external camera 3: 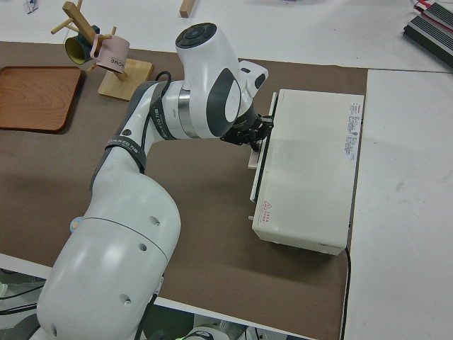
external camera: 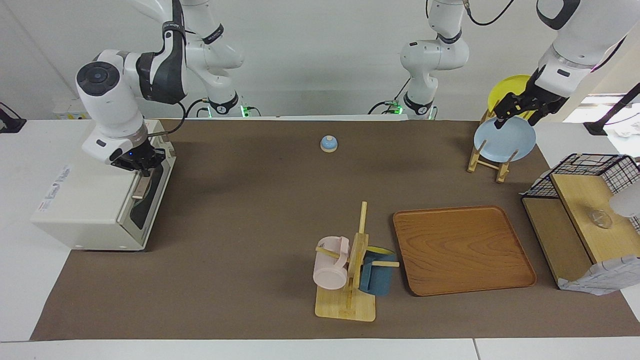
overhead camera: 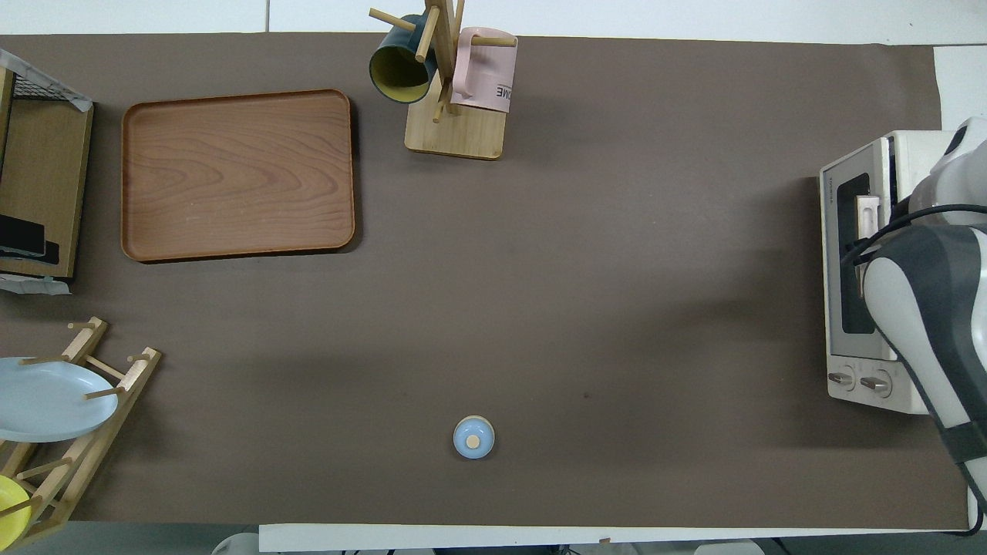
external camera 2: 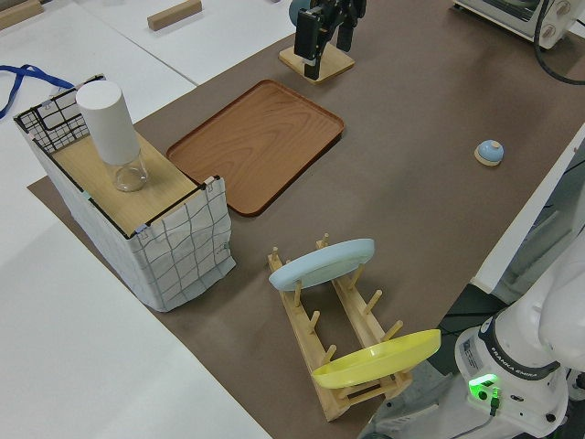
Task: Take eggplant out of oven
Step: 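Reach the right gripper into the oven toward the green bowl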
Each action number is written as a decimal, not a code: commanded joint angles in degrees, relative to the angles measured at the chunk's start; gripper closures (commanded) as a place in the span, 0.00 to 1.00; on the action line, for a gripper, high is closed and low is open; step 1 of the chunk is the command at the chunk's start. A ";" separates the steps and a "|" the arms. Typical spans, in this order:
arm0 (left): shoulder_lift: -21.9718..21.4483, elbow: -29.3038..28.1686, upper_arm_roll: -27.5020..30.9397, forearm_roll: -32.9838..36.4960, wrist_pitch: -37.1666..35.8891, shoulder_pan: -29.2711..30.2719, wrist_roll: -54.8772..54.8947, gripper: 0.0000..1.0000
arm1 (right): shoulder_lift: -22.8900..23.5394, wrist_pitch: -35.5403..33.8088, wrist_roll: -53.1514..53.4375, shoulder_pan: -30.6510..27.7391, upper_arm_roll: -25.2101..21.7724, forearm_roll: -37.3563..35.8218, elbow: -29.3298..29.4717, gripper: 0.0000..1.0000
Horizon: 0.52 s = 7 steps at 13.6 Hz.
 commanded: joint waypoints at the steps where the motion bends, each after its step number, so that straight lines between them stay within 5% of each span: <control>1: -0.42 -0.06 0.11 -0.21 0.06 0.17 0.35 0.00 | 4.92 8.33 5.34 3.17 0.23 0.11 -2.82 1.00; 7: -0.42 0.03 0.11 -0.21 0.06 0.17 0.35 0.00 | 11.60 15.56 9.40 6.17 0.32 0.11 -3.44 1.00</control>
